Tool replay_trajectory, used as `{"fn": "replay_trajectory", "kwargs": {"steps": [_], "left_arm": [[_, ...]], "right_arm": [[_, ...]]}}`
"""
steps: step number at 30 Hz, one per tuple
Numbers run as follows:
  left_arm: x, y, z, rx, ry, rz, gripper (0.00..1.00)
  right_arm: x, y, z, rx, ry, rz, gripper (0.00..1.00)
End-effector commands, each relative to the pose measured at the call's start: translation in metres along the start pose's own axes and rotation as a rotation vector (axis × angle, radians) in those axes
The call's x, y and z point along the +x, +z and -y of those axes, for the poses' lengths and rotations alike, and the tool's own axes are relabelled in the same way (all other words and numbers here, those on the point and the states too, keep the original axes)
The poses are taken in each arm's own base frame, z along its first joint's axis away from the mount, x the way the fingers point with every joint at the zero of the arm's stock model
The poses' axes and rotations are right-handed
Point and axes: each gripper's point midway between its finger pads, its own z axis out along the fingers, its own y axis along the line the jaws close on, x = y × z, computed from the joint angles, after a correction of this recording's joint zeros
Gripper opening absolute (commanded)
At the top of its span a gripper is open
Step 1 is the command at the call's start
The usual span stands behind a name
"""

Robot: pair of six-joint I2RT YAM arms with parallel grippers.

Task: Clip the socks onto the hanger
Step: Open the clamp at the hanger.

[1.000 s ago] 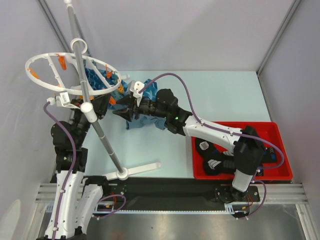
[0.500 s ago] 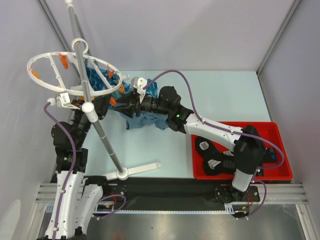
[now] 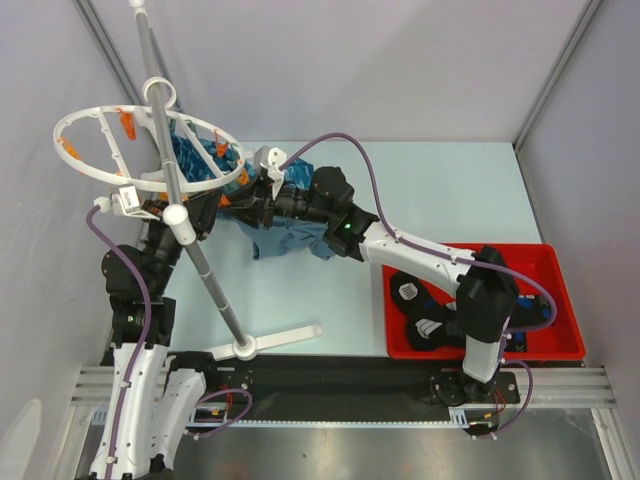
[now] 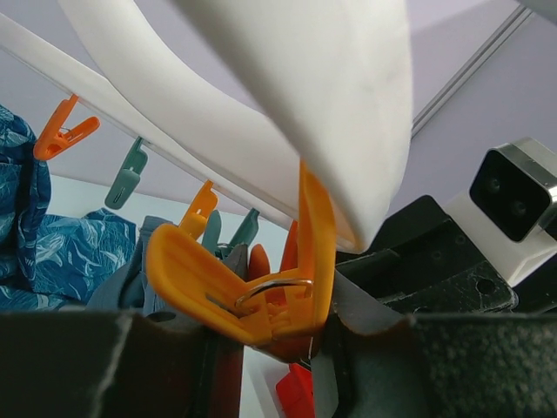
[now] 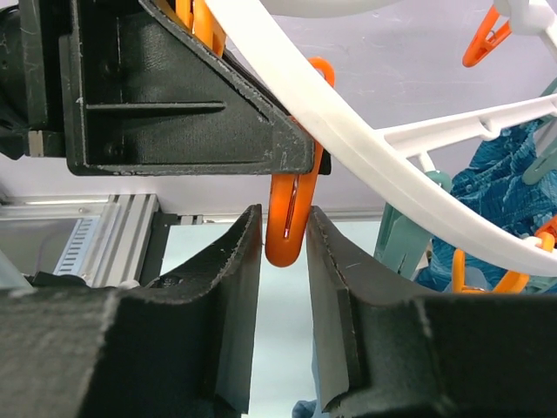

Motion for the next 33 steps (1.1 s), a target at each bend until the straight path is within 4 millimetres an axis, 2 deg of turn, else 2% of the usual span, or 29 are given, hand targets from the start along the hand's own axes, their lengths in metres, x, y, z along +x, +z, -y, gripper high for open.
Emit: {"fn": "replay_trajectory", "kwargs": {"steps": [1, 4, 7, 9, 10, 11, 12, 15, 19, 28, 33], "left_arm": [[0.003, -0.001, 0.008, 0.034, -0.027, -0.021, 0.00], [0.006, -0.001, 0.006, 0.032, -0.032, -0.026, 0.00], [0.007, -0.001, 0.005, 0.033, -0.031, -0.027, 0.00], [0.009, -0.001, 0.002, 0.016, -0.029, -0.034, 0.00], [0.008, -0.002, 0.000, 0.002, -0.024, -0.031, 0.06], [0.007, -0.003, -0.002, -0.015, -0.024, -0.031, 0.30], [0.007, -0.005, -0.002, -0.025, -0.018, -0.028, 0.37], [0.002, -0.012, -0.009, -0.080, 0.005, -0.010, 0.54], [-0.002, -0.018, -0.012, -0.120, 0.028, 0.001, 0.69], [-0.012, -0.022, -0.011, -0.161, 0.010, 0.016, 0.72], [-0.012, -0.020, -0.016, -0.195, 0.005, 0.005, 0.71]], "right_arm": [[-0.029, 0.009, -0.010, -0.057, -0.010, 0.079, 0.31], [-0.027, 0.012, -0.008, -0.060, 0.001, 0.072, 0.18], [-0.030, 0.014, -0.008, -0.063, -0.002, 0.075, 0.01], [-0.031, 0.017, -0.011, -0.076, 0.001, 0.063, 0.00], [-0.029, 0.019, -0.010, -0.073, -0.002, 0.056, 0.00], [-0.030, 0.022, -0.014, -0.070, -0.009, 0.045, 0.00], [-0.030, 0.023, -0.009, -0.037, -0.010, 0.039, 0.00], [-0.026, 0.024, -0.009, 0.011, -0.002, 0.022, 0.00], [-0.026, 0.025, -0.008, 0.069, -0.023, 0.001, 0.00], [-0.024, 0.017, 0.008, 0.233, -0.094, -0.052, 0.00], [-0.031, 0.011, 0.011, 0.279, -0.132, -0.054, 0.00]]}}
